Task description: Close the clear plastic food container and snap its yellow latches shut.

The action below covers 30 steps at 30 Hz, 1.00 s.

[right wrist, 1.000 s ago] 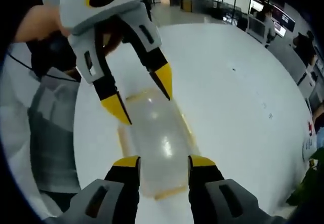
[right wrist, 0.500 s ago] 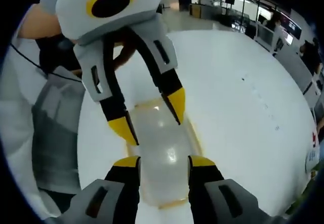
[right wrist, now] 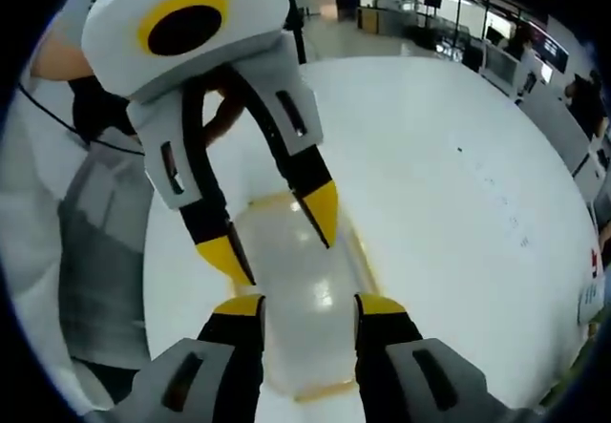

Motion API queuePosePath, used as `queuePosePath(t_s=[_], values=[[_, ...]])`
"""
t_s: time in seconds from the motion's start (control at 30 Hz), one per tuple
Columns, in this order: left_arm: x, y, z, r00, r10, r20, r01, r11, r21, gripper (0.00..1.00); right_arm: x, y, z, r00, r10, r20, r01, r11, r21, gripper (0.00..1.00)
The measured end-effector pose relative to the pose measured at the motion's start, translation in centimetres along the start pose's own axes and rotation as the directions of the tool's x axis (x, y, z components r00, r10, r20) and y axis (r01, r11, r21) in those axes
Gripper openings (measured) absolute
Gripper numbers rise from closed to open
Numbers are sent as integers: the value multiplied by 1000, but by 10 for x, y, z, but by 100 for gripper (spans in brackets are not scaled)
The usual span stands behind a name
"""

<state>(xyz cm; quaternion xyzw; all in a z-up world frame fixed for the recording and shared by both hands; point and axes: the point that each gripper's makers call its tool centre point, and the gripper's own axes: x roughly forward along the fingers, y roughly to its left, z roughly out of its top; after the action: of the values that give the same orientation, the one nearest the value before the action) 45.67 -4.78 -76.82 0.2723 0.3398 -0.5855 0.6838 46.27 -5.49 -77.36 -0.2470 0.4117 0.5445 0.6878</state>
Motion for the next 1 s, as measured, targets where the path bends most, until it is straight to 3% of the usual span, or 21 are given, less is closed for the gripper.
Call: queuePosePath(t_s=[0.73, 1.0], values=[[2, -9, -3, 1000, 18, 18, -17, 999, -27, 35, 3, -14, 5, 1000, -12, 9, 12, 1000, 1, 36], [4, -13, -8, 1000, 18, -2, -18, 1000, -7, 35, 3, -16, 8, 1000, -16, 18, 16, 1000, -2, 36]])
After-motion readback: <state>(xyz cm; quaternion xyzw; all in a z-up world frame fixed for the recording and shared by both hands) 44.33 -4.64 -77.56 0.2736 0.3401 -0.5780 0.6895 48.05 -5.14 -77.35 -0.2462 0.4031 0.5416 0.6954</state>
